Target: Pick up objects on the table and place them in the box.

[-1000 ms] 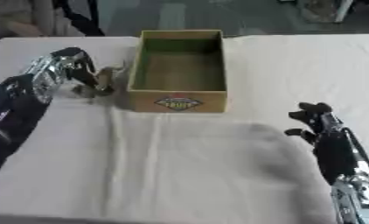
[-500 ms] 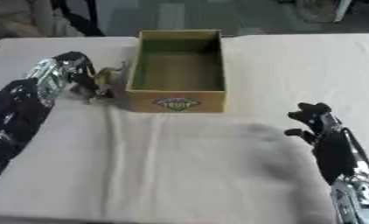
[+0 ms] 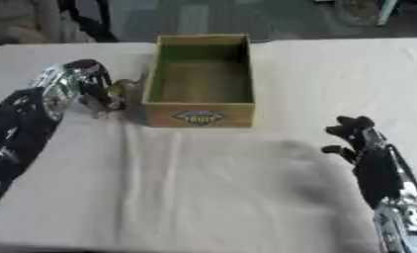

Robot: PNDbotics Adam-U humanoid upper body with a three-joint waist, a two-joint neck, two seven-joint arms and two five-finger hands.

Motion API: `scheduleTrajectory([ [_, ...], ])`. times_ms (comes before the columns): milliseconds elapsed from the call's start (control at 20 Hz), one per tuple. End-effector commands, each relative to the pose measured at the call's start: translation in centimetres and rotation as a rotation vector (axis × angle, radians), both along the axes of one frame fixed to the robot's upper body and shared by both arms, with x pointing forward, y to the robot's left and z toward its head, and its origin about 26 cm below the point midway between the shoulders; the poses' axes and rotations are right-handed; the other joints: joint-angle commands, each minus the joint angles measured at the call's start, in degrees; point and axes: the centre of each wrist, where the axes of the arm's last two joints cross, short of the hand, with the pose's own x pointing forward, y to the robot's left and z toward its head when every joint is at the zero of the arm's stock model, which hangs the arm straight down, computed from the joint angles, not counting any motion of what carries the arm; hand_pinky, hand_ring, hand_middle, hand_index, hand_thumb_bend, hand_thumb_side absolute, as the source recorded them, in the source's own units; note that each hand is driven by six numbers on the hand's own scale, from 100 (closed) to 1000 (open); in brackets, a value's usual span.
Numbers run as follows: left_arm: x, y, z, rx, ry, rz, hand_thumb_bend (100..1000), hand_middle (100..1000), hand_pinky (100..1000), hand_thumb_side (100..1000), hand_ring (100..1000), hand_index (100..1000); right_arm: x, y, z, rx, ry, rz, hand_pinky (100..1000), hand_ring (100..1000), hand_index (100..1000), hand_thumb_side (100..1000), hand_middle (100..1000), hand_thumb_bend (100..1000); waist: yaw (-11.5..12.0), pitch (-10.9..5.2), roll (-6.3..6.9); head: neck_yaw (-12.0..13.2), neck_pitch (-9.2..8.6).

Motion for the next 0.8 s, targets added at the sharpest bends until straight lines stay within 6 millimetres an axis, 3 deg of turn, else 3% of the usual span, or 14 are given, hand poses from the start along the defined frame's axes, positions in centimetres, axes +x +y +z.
scheduleTrajectory([
  [50, -0.25, 0.57, -1.12, -0.004, 0.066, -0.002, 516, 539, 501, 124, 500, 686, 0.23, -0.23, 0.75, -0.013, -0.022, -0.004, 590, 815, 762, 747, 607, 100, -0.09, -0.42, -0.36, -0.05, 0.26],
  [300, -0.35, 0.49, -1.64, -0.014, 0.077, -0.012, 336, 483, 438, 131, 437, 624, 0.25, -0.22, 0.76, -0.013, -0.022, -0.004, 590, 815, 762, 748, 607, 100, -0.07, -0.34, -0.43, -0.08, 0.32],
  [350, -0.36, 0.44, -1.69, -0.014, 0.073, -0.014, 257, 443, 400, 132, 392, 576, 0.25, -0.22, 0.76, -0.013, -0.022, -0.004, 590, 815, 762, 748, 607, 100, -0.08, -0.32, -0.45, -0.08, 0.31],
  [400, -0.37, 0.38, -1.74, -0.013, 0.065, -0.015, 247, 437, 395, 132, 385, 570, 0.25, -0.23, 0.76, -0.013, -0.022, -0.004, 590, 815, 762, 748, 607, 100, -0.08, -0.31, -0.47, -0.08, 0.32],
  [450, -0.38, 0.32, -1.78, -0.012, 0.054, -0.016, 190, 379, 352, 129, 323, 516, 0.26, -0.23, 0.76, -0.013, -0.022, -0.004, 590, 815, 762, 749, 607, 100, -0.09, -0.29, -0.49, -0.09, 0.32],
  [800, -0.36, 0.25, -1.35, -0.060, -0.041, -0.002, 117, 185, 213, 151, 112, 338, 0.26, -0.24, 0.74, -0.012, -0.020, -0.006, 590, 815, 762, 750, 606, 100, -0.11, -0.27, -0.51, -0.13, 0.41],
])
